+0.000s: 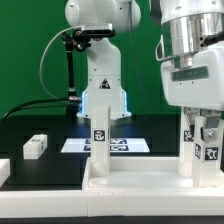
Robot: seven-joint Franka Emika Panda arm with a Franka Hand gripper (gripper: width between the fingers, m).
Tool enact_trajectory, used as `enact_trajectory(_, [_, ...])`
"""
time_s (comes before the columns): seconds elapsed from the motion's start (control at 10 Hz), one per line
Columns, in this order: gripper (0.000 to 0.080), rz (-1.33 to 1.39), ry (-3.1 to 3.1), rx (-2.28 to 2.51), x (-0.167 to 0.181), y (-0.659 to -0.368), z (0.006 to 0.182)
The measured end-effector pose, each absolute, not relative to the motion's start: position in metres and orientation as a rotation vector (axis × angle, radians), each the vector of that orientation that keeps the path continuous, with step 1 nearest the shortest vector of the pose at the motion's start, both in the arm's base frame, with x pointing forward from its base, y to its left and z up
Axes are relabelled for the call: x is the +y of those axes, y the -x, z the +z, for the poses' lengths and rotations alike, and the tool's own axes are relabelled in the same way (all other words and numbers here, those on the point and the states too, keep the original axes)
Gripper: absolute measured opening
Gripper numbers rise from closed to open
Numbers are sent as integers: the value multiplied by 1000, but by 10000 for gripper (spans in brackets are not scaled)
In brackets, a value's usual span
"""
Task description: Assemble desk
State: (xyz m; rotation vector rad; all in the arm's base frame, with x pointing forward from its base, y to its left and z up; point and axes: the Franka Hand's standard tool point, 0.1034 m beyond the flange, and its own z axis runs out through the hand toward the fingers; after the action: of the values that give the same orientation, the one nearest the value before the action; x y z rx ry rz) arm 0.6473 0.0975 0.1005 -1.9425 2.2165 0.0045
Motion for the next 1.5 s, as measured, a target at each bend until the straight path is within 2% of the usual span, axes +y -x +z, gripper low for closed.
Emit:
enact_trajectory(0.2, [304, 43, 1618, 2412, 100, -647, 101])
enact_trajectory(0.5, [306, 50, 1545, 2453, 101, -647, 99])
enact_trajectory(0.6, [544, 41, 1607, 2413, 101, -646, 99])
enact_trajectory(0.7, [544, 2, 1794, 2282, 106, -647, 100])
enact_trajectory(0.8, [631, -35, 2005, 2096, 117, -650, 104])
enact_trajectory(0.9, [644, -39, 2075, 2035, 128, -647, 105])
enact_trajectory(1.3, [649, -104, 2417, 1643, 123, -648, 104])
enact_trajectory(1.5, [649, -105, 2763, 1068, 107, -649, 103])
